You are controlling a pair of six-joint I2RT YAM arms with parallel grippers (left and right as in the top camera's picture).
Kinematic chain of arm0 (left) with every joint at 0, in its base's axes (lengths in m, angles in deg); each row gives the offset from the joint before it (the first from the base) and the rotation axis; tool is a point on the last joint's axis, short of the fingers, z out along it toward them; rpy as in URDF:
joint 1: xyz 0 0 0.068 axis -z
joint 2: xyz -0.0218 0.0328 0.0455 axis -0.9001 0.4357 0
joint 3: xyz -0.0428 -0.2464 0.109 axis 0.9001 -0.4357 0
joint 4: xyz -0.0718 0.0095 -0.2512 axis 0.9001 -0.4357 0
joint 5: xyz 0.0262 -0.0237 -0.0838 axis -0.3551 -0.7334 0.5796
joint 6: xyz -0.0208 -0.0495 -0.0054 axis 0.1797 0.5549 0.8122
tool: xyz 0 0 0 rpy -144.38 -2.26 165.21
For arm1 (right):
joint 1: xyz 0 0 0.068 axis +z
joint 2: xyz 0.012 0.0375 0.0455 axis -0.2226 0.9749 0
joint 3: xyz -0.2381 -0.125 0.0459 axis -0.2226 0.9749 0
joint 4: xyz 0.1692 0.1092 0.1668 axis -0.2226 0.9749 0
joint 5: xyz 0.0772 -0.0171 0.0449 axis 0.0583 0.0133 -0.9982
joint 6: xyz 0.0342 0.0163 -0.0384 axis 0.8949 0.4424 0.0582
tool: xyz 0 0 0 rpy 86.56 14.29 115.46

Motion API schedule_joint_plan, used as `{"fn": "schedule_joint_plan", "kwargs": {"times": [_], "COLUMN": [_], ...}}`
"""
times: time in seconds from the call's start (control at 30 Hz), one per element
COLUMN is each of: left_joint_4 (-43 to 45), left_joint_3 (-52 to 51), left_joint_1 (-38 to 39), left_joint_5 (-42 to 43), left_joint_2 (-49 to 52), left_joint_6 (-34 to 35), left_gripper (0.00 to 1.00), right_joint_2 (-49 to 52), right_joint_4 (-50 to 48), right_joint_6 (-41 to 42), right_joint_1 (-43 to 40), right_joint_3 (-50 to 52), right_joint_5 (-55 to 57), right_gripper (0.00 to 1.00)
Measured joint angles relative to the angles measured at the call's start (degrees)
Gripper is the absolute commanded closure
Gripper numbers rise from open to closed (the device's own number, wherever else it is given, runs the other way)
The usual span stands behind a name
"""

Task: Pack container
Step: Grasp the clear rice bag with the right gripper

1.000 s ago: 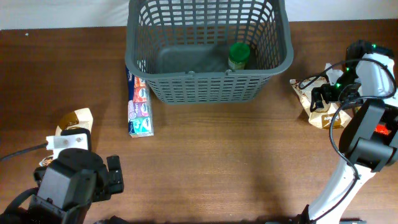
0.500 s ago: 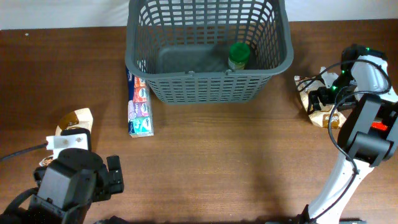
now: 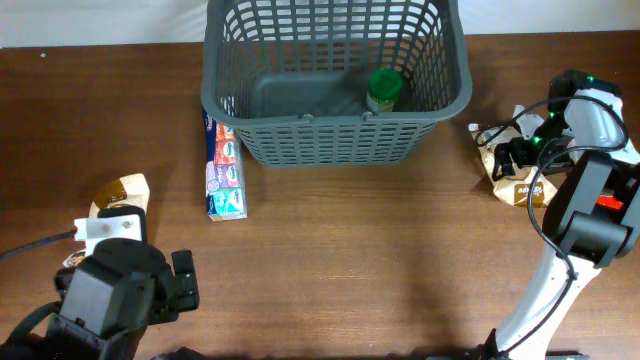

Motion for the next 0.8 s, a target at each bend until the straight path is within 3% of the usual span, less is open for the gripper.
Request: {"fn": "schedule_joint_plan", "kwargs": {"times": [0.8], "left_joint_4": [0.0], "left_joint_3": [0.0], "left_joint_1": [0.0], "left_joint_5": [0.0], "left_joint_2": [0.0], "left_joint_6": [0.0], "left_gripper": [0.00], "right_joint_2": [2.1], "right_joint_4": [1.1], "right_joint_6": [0.0], "right_joint_1": [0.1], "right_joint_3": [-0.1], "right_joint_5": [0.2], "right_gripper": [0.01]}}
